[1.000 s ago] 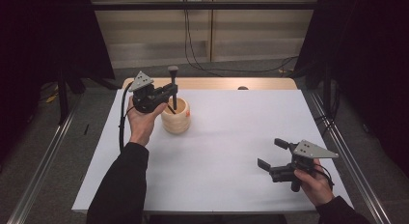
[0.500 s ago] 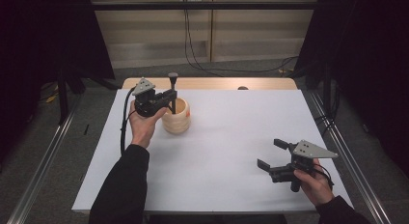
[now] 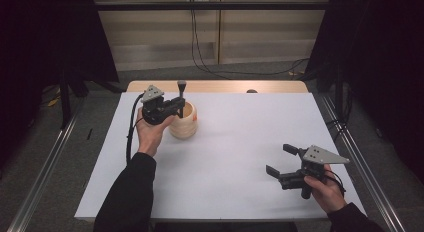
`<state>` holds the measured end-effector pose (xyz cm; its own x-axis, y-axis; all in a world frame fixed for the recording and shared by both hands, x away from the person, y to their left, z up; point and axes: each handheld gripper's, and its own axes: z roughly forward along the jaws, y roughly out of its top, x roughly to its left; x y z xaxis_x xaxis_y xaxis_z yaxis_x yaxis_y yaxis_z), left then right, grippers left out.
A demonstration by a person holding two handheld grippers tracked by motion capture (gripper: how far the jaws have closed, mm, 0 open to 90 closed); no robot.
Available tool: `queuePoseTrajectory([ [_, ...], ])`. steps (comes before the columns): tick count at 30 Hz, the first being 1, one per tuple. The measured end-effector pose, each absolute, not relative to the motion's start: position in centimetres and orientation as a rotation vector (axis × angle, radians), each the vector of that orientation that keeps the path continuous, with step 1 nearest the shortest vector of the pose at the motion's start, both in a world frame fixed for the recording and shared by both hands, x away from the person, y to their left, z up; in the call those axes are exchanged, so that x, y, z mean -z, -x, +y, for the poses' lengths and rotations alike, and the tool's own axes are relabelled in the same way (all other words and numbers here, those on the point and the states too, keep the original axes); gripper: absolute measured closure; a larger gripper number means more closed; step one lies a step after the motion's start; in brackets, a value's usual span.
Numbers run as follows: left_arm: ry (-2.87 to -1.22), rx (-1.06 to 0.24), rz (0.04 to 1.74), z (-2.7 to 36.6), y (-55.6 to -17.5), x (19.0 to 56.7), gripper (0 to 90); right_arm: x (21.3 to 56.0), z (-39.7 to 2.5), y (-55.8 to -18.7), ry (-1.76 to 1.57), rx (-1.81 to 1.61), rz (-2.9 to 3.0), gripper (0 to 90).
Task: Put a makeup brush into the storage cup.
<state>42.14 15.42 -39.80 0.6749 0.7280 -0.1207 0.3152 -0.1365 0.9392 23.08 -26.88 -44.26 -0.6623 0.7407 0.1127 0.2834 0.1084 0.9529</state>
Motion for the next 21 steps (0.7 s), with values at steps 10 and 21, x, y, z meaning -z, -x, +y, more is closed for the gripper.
queuePoseTrajectory([
  [10, -1.739, -0.429, 0.838, 15.16, -41.96, 40.27, 78.2, 44.24, -26.94, -23.05, -1.006, -1.576, 1.99, 0.6],
  [21, -1.754, -0.41, 0.872, 15.46, -42.03, 40.83, 77.0, 44.25, -27.0, -23.08, -1.011, -1.579, 1.99, 0.6],
])
